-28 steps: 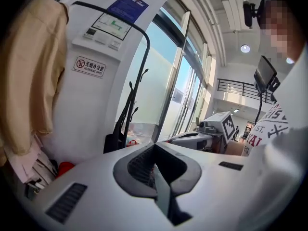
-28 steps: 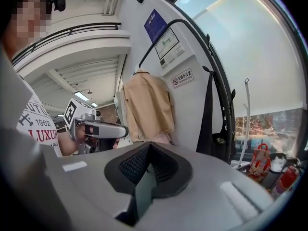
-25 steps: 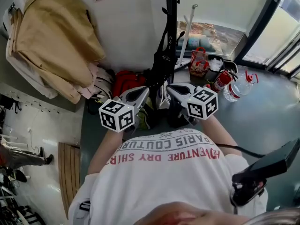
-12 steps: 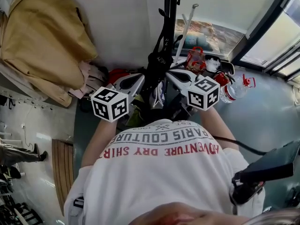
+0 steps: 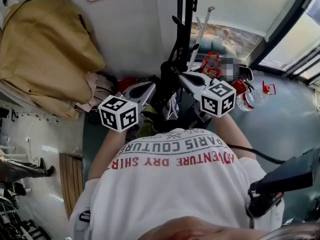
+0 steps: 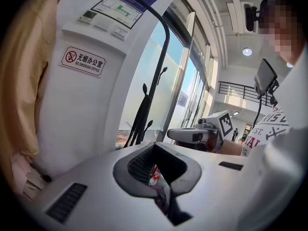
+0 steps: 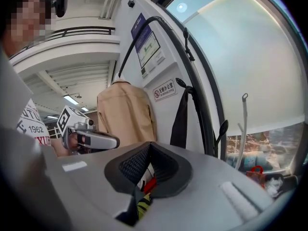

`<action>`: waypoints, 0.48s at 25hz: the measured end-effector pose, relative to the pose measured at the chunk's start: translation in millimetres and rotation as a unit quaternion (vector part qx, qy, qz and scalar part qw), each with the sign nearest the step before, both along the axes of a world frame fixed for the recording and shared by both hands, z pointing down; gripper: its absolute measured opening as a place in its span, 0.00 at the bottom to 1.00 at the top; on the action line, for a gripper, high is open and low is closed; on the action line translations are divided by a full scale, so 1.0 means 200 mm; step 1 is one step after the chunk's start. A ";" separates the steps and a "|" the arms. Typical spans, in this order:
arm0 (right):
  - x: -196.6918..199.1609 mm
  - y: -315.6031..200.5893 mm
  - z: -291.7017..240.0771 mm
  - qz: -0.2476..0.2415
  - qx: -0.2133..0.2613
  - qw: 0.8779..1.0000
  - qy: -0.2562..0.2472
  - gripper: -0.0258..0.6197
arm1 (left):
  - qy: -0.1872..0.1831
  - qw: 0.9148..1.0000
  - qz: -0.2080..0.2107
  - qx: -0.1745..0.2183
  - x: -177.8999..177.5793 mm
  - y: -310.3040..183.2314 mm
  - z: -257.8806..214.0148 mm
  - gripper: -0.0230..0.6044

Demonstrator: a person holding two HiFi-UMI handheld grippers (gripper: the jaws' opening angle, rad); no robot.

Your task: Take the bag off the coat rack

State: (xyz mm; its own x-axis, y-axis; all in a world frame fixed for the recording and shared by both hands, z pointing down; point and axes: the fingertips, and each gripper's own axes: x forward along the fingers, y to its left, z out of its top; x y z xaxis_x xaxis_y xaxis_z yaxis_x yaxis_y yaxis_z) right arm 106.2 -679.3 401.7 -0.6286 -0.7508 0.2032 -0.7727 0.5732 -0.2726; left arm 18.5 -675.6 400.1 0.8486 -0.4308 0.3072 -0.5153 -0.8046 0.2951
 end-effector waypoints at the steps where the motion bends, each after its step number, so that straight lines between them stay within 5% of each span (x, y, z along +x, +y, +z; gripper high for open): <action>1: 0.00 -0.02 0.00 0.005 0.003 1.000 0.000 0.04 | 0.000 1.000 0.000 0.000 -0.01 -0.02 0.00 0.04; 6: 0.05 -0.17 -0.09 0.037 0.027 0.999 0.000 0.05 | 0.003 1.000 0.006 -0.001 -0.02 -0.12 0.00 0.04; 12: 0.11 -0.41 -0.17 0.092 0.053 0.994 -0.021 0.18 | -0.001 1.000 0.010 -0.010 -0.06 -0.24 0.02 0.04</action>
State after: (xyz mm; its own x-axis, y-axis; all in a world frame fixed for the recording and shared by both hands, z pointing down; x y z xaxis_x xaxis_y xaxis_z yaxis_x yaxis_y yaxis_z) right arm 127.8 -760.6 367.0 -0.4847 -0.8697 0.0930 -0.8563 0.4501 -0.2531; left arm 6.5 -724.0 404.6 0.8562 -0.4079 0.3170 -0.5000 -0.8084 0.3105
